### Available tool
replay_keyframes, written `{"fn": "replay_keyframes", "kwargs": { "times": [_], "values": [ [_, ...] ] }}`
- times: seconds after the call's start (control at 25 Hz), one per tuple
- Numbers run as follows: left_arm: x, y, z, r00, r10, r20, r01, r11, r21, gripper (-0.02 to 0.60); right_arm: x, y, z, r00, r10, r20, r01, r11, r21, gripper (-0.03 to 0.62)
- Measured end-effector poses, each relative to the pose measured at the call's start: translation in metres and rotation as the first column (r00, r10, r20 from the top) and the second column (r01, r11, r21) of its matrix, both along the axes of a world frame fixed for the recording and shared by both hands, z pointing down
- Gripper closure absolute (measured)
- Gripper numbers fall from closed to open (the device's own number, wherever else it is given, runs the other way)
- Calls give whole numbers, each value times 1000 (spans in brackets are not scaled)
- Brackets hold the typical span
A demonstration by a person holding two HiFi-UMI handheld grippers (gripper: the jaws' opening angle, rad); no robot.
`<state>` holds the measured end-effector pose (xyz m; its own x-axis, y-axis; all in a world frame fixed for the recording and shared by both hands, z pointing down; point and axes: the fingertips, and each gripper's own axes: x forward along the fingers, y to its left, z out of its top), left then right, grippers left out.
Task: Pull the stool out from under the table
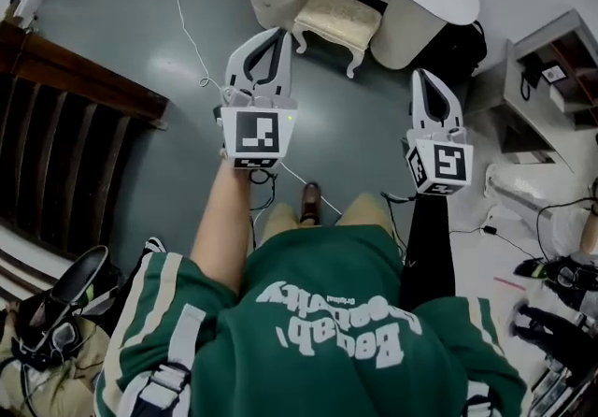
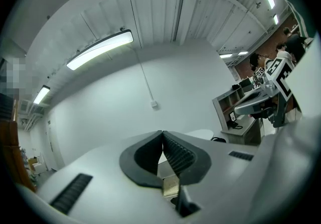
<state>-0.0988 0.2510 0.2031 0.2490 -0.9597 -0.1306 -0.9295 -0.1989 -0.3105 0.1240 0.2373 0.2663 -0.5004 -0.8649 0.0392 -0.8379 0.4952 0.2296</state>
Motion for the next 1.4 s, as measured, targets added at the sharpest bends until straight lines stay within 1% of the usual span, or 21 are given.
{"fn": "replay_keyframes", "kwargs": {
  "times": [0.12, 0.2, 0.28, 0.36, 0.48, 0.6, 0.68, 0.76, 0.88, 1.04, 1.2, 1.4],
  "values": [
    [-2, -16, 6, 1000, 10, -21, -10, 1000, -5, 566, 3, -16, 5, 1000, 18, -24, -18, 1000, -2, 585],
    [-3, -30, 8, 999, 9, -43, -9, 1000, 12, 566, 5, -32, 6, 999, 27, -22, -27, 1000, 1, 585],
    [-3, -45, 7, 998, 10, -68, -9, 1000, 20, 566, 4, -51, 5, 1000, 25, -13, -25, 1000, 4, 585],
    [0, -62, 0, 997, 20, -77, -18, 1000, 24, 566, 0, -71, 4, 1000, 12, -10, -11, 1000, 8, 585],
    [-5, -99, 2, 999, 1, -51, 1, 999, 36, 566, -9, -112, 1, 1000, -14, -9, 14, 1000, 27, 585],
    [-4, -143, -11, 1000, -7, -16, 9, 996, 94, 566, -15, -160, -6, 1000, -20, -8, 20, 999, 47, 585],
    [-2, -177, -17, 1000, -14, 12, 13, 994, 112, 566, -16, -197, -14, 1000, -6, -11, 6, 998, 62, 585],
    [0, -212, -17, 1000, -21, 18, 19, 995, 101, 566, -14, -234, -23, 1000, 4, -4, -3, 997, 79, 585],
    [1, -260, -17, 1000, -27, -10, 28, 997, 78, 566, -17, -284, -30, 1000, -22, 1, 22, 995, 97, 585],
    [4, -320, -21, 999, -39, 11, 38, 995, 88, 566, -19, -349, -37, 998, -54, 27, 51, 994, 100, 585],
    [3, -362, -24, 999, -42, 30, 39, 995, 89, 566, -20, -391, -35, 997, -63, 53, 57, 993, 99, 585],
    [2, -394, -22, 999, -35, 25, 33, 996, 77, 566, -22, -416, -28, 996, -52, 75, 47, 997, 66, 585]
  ]
}}
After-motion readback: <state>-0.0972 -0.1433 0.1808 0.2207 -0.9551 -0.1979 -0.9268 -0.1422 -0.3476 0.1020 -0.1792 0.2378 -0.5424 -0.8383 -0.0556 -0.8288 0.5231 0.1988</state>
